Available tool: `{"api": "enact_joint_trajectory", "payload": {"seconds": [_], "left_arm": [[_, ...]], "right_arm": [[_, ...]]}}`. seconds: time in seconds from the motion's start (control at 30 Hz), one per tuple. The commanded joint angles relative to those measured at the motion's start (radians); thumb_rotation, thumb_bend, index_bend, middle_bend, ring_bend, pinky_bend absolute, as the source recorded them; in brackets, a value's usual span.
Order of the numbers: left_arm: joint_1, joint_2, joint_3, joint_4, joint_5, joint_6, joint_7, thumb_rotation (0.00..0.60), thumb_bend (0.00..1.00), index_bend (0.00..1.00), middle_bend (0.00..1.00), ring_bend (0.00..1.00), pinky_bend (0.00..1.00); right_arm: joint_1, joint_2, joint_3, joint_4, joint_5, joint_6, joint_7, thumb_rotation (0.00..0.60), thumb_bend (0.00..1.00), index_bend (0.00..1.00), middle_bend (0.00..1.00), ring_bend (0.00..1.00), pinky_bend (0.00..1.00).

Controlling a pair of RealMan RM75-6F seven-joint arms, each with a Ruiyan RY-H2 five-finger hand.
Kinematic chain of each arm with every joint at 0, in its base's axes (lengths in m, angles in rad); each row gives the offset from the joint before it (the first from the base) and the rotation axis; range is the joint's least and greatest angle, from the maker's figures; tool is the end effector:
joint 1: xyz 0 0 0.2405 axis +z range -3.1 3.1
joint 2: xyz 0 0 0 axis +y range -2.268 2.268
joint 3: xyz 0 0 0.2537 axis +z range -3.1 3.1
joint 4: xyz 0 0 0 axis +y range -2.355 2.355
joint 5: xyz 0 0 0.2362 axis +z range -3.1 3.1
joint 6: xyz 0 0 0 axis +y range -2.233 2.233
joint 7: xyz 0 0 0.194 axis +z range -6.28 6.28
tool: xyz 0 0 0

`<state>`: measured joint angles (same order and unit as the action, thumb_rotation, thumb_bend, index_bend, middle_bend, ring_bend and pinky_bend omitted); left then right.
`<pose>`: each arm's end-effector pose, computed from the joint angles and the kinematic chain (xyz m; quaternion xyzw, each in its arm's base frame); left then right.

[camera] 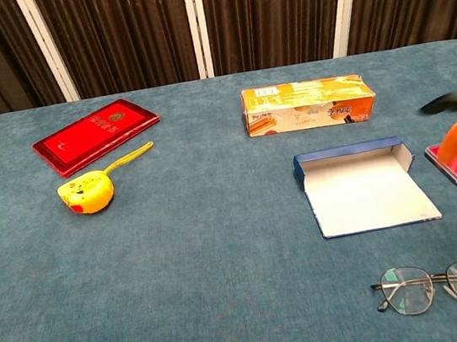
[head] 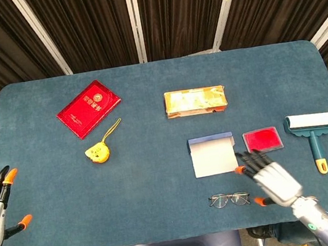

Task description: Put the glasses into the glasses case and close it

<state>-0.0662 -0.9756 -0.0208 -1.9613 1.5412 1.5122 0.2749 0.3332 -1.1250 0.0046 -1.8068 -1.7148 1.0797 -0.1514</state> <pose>-0.2500 0.2154 0.1449 -0.6214 -0.3618 -0.3717 0.5872 -0.2020 -0.2506 0.0250 0.7906 -0.3420 0.3546 0.3637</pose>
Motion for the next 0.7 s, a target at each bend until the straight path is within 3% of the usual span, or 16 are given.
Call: {"api": "enact_joint_trajectory", "payload": {"seconds": [0.03,0.3,0.7], "left_arm": [[-0.003,-0.001,-0.003,0.004,-0.008,-0.005,0.001,0.600,0.00,0.00,0.00,0.00,0.00],[-0.012,-0.004,-0.012,0.020,-0.045,-0.026,-0.001,0.600,0.00,0.00,0.00,0.00,0.00],[-0.017,-0.011,-0.010,0.024,-0.053,-0.034,0.014,0.600,0.00,0.00,0.00,0.00,0.00]], "right_arm": [[0.070,-0.050,0.015,0.021,0.033,-0.087,0.017,0.600,0.03,0.42,0.00,0.00,0.00],[0.119,-0.172,0.033,0.074,0.165,-0.181,-0.074,0.600,0.16,0.47,0.00,0.00,0.00],[0.130,-0.211,0.002,0.104,0.255,-0.198,-0.128,0.600,0.23,0.49,0.00,0.00,0.00]]}}
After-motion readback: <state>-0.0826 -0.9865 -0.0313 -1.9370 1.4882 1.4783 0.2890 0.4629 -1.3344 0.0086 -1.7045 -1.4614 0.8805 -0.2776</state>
